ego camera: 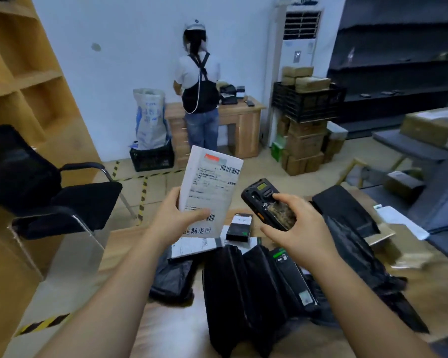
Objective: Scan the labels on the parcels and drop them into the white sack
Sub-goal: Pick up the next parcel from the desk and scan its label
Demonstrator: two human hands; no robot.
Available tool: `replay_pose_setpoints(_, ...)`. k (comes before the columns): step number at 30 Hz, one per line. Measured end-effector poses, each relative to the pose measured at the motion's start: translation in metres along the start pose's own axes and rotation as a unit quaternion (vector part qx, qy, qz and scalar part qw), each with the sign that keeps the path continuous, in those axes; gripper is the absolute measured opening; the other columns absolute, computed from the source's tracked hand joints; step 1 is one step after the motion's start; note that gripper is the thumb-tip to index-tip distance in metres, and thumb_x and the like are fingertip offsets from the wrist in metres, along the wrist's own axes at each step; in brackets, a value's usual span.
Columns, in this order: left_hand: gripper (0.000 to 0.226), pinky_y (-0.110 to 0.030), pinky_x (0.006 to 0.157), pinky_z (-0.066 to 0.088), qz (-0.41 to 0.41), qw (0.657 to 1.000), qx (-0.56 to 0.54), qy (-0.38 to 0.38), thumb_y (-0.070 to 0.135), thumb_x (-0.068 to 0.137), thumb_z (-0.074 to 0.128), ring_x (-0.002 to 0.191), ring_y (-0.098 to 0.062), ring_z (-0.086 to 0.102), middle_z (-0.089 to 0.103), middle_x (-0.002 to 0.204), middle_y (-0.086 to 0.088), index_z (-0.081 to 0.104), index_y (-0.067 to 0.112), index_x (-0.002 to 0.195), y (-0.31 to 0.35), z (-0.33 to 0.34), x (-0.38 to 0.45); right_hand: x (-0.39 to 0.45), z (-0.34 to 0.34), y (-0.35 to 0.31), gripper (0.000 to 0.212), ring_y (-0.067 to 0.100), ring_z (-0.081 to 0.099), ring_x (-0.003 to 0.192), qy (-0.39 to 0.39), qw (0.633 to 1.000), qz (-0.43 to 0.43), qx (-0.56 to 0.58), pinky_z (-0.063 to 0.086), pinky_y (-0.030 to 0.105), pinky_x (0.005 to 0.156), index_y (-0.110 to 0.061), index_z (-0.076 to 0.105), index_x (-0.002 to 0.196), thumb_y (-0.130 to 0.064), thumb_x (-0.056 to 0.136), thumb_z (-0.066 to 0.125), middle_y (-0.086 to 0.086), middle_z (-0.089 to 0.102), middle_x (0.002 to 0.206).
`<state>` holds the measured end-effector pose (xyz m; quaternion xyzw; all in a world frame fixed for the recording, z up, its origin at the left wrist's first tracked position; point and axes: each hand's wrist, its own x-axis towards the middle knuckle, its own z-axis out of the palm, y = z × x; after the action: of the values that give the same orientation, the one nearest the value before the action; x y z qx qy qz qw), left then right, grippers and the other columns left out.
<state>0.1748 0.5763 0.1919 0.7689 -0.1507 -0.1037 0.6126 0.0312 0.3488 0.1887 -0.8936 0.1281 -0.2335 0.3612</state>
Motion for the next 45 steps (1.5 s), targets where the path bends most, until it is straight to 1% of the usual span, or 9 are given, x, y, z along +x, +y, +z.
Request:
replay_pose_setpoints(9,0.036,-0.029,0.056,0.056,-0.030,0.967,-0.156,-0.197,0.010,0.085,0.073,0.078,-0.018,0.074,0.073,0.107,-0.007,0.056,0.014,0.116,0.011,0.122,-0.015,-0.111,-0.083,0.030,0.062,0.001,0.050,0.108,0.163,0.971,0.150,-0.086,0.043,0.024,0.092,-0.038,0.054,0.132,-0.041,0.077,0.082,-0.021,0.052,0.121)
replay_pose_setpoints(12,0.033,-0.039,0.073,0.058,-0.036,0.934,-0.185,-0.304,0.012,0.085,0.070,0.091,-0.023,0.073,0.073,0.112,-0.008,0.063,0.016,0.117,0.031,0.181,-0.033,-0.148,-0.132,0.044,0.064,0.004,0.051,0.104,0.240,0.944,0.199,-0.110,0.045,0.026,0.092,-0.035,0.055,0.132,-0.041,0.075,0.083,-0.018,0.052,0.117)
replay_pose_setpoints(17,0.045,-0.046,0.086,0.057,-0.027,0.881,-0.160,-0.444,0.019,0.082,0.069,0.103,-0.026,0.070,0.072,0.117,-0.006,0.062,0.014,0.126,0.062,0.286,-0.088,-0.227,-0.204,0.081,0.062,0.009,0.055,0.103,0.341,0.887,0.281,-0.136,0.044,0.026,0.087,-0.033,0.057,0.130,-0.038,0.074,0.084,-0.013,0.055,0.113)
replay_pose_setpoints(25,0.028,-0.037,0.073,0.060,-0.048,0.814,-0.100,-0.570,0.008,0.083,0.070,0.092,-0.021,0.073,0.075,0.107,-0.006,0.068,0.017,0.110,0.088,0.480,-0.210,-0.372,-0.310,0.158,0.061,0.013,0.059,0.107,0.437,0.808,0.373,-0.130,0.049,0.036,0.096,-0.037,0.060,0.126,-0.037,0.070,0.085,-0.013,0.060,0.115)
replay_pose_setpoints(28,0.022,-0.032,0.063,0.061,-0.063,0.794,-0.082,-0.599,0.006,0.084,0.069,0.082,-0.017,0.074,0.077,0.099,-0.004,0.069,0.016,0.103,0.098,0.550,-0.263,-0.421,-0.358,0.187,0.062,0.011,0.058,0.106,0.441,0.789,0.403,-0.147,0.050,0.034,0.093,-0.039,0.057,0.128,-0.041,0.071,0.083,-0.015,0.059,0.116)
replay_pose_setpoints(31,0.040,-0.029,0.052,0.056,-0.056,0.774,-0.068,-0.626,0.011,0.077,0.074,0.084,-0.024,0.073,0.074,0.108,-0.010,0.063,0.011,0.116,0.110,0.610,-0.299,-0.455,-0.406,0.210,0.062,0.010,0.057,0.106,0.453,0.768,0.423,-0.158,0.049,0.032,0.089,-0.040,0.055,0.129,-0.042,0.073,0.082,-0.017,0.057,0.119)
replay_pose_setpoints(35,0.036,-0.045,0.083,0.057,-0.045,0.768,-0.063,-0.635,0.008,0.084,0.072,0.100,-0.027,0.071,0.074,0.111,-0.006,0.064,0.014,0.118,0.126,0.672,-0.321,-0.473,-0.458,0.238,0.061,0.010,0.056,0.104,0.466,0.761,0.423,-0.158,0.050,0.032,0.087,-0.040,0.055,0.130,-0.041,0.074,0.081,-0.018,0.055,0.118)
replay_pose_setpoints(42,0.037,-0.044,0.084,0.056,-0.039,0.785,-0.067,-0.615,0.012,0.085,0.072,0.100,-0.024,0.072,0.074,0.111,-0.003,0.063,0.015,0.121,0.139,0.770,-0.303,-0.459,-0.516,0.310,0.060,0.005,0.051,0.103,0.470,0.765,0.416,-0.145,0.038,0.012,0.072,-0.042,0.056,0.128,-0.039,0.074,0.082,-0.020,0.054,0.115)
replay_pose_setpoints(45,0.041,-0.047,0.088,0.055,-0.049,0.787,-0.067,-0.612,0.015,0.084,0.074,0.101,-0.025,0.071,0.073,0.113,-0.004,0.062,0.015,0.123,0.139,0.821,-0.286,-0.442,-0.542,0.353,0.061,0.006,0.053,0.103,0.471,0.766,0.416,-0.135,0.041,0.022,0.078,-0.041,0.057,0.128,-0.038,0.073,0.083,-0.019,0.053,0.114)
